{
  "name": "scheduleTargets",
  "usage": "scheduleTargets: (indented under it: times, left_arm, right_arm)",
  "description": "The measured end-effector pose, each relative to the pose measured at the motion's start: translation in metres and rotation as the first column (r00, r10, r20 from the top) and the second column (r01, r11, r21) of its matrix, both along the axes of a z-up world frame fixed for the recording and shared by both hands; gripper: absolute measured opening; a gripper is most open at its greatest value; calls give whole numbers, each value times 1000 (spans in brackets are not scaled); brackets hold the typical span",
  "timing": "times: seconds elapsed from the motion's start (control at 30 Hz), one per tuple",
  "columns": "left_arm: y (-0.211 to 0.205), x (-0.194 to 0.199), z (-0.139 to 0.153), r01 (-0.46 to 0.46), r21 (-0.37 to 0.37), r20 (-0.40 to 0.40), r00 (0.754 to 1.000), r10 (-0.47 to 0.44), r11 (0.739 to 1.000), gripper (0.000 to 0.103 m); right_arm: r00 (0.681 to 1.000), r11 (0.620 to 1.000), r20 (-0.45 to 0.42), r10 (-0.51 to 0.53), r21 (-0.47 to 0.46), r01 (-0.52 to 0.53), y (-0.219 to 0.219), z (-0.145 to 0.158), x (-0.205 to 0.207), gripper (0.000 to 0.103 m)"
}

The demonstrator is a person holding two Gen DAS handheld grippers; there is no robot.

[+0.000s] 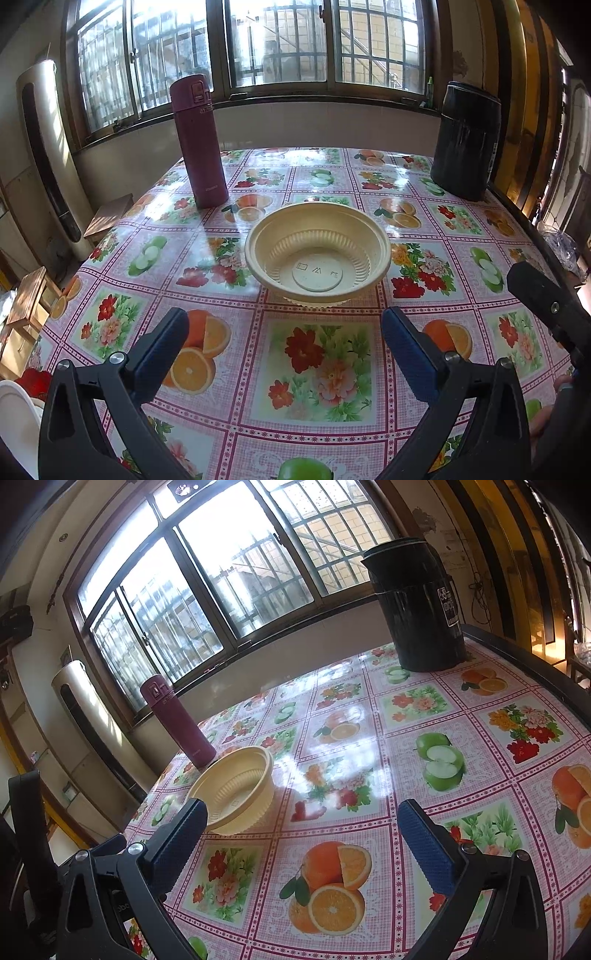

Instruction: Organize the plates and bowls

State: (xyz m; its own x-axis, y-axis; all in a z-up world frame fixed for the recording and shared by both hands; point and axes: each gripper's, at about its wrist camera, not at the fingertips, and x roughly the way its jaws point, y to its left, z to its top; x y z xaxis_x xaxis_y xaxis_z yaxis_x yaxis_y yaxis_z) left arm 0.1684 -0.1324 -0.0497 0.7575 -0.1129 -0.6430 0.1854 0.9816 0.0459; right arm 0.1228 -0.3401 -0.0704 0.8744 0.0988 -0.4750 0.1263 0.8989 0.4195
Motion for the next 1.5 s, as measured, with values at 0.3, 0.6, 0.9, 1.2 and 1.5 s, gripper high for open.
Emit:
scheduleTargets:
  times: [0.3, 0.6, 0.9, 1.2, 1.5]
  left_arm:
    - [0, 1, -4, 8, 0, -15, 1000, -8, 1000, 103]
    - [0, 1, -6, 17, -9, -29, 999, -18, 1000, 103]
    - [1, 2, -9, 27, -15, -42, 999, -27, 1000, 103]
    - [4, 4, -9, 37, -26, -55, 998, -38, 999, 103]
    - [12, 16, -16, 4, -27, -86, 996, -7, 1000, 103]
  right_arm:
    - [1000, 1000, -17, 1, 3, -1, -1, -4, 4, 103]
    - [999, 1000, -33, 3, 8, -3, 0, -7, 5, 103]
    - [999, 1000, -50, 6, 15, -5, 0, -12, 8, 103]
    - [997, 1000, -76, 5, 15, -4, 1, -18, 12, 103]
    - [996, 997, -79, 37, 67, -32, 4, -21, 29, 103]
